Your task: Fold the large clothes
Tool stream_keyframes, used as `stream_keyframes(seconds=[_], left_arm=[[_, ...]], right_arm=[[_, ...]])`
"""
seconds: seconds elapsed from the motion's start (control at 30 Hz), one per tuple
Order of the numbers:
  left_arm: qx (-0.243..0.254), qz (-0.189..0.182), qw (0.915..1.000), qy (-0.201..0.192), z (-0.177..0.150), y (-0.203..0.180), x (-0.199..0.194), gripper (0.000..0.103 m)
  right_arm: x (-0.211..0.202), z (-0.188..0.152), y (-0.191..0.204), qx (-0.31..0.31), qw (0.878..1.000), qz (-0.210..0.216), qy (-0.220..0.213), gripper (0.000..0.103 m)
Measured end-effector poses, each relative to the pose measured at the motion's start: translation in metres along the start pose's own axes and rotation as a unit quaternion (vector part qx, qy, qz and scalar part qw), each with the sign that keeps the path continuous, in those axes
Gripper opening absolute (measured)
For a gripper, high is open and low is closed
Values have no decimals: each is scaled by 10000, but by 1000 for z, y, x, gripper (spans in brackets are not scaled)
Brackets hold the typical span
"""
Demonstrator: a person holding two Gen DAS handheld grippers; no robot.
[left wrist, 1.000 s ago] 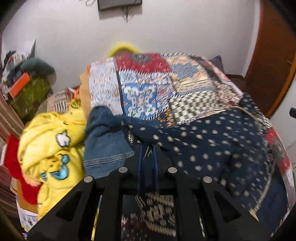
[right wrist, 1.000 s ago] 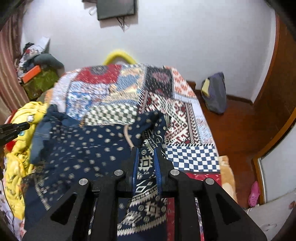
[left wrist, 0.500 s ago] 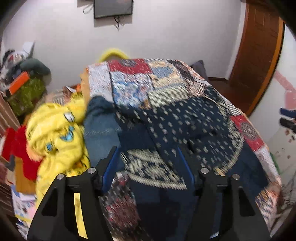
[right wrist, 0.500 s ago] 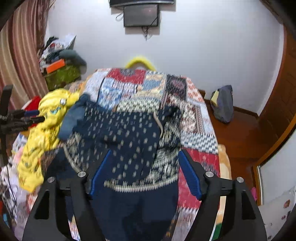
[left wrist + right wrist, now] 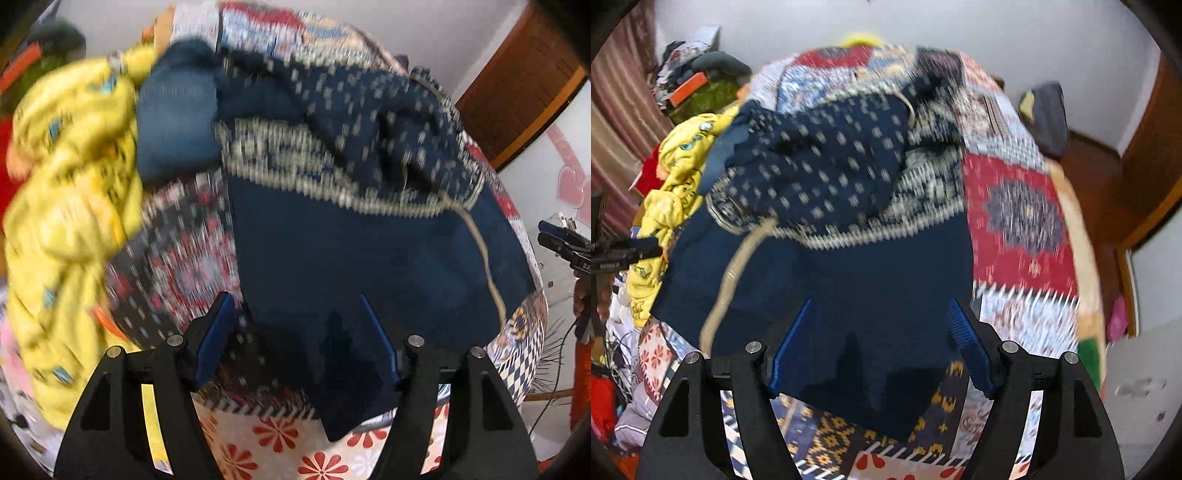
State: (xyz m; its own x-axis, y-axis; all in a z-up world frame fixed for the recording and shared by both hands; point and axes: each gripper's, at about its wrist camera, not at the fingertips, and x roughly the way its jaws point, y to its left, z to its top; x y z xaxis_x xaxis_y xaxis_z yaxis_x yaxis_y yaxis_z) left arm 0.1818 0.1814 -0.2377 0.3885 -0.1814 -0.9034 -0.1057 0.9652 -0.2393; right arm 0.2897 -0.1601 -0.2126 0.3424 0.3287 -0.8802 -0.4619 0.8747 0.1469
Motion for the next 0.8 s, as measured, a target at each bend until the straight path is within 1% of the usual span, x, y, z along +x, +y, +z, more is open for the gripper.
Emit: stream_keyframes(seconds=[0.1, 0.2, 0.27, 0.33, 0.43, 0.47, 0.5, 0.53, 0.57, 0.6, 0.63, 0.67, 0.73, 0.8], left_arm=[[-112, -174, 9997, 125, -10, 2, 9, 68], [-206, -399, 9988, 207, -18, 0, 15, 68], [-270, -507, 9980, 245, -22, -2, 20, 68], [-381, -581, 9973, 235, -24, -2, 25, 68], [-697, -831, 9938, 250, -29, 2, 34, 67], [-759, -916, 9926, 226, -29, 2, 35, 65], [-776, -980, 9920, 191, -29, 1, 36, 57], [-763, -1034, 9916, 159, -28, -1, 35, 52], [-712, -995, 9924, 111, -27, -3, 34, 49], [-622, -949, 9935, 61, -26, -7, 33, 38], [-503, -930, 9944, -10, -24, -12, 30, 27], [-447, -913, 9948, -41, -23, -14, 28, 24], [-311, -841, 9959, -156, -19, -21, 22, 12], [-202, -775, 9962, -351, -12, -25, 10, 10]], right_arm=[[17, -11, -15, 384, 9983, 236, 382, 71], [31, -21, -24, 674, 9947, 455, 633, 71], [33, -25, -24, 712, 9944, 491, 611, 71], [32, -27, -22, 714, 9950, 515, 471, 71], [32, -29, -23, 814, 9945, 568, 332, 71], [32, -30, -23, 839, 9945, 566, 284, 66], [33, -29, -24, 853, 9945, 560, 248, 62], [33, -29, -24, 866, 9944, 560, 229, 51], [32, -28, -26, 893, 9939, 618, 204, 43], [33, -27, -26, 922, 9932, 684, 184, 38], [32, -27, -27, 944, 9925, 764, 167, 27], [31, -26, -26, 945, 9919, 840, 145, 21], [28, -22, -22, 856, 9929, 828, 50, 14], [21, -17, -17, 722, 9941, 798, -107, 13]])
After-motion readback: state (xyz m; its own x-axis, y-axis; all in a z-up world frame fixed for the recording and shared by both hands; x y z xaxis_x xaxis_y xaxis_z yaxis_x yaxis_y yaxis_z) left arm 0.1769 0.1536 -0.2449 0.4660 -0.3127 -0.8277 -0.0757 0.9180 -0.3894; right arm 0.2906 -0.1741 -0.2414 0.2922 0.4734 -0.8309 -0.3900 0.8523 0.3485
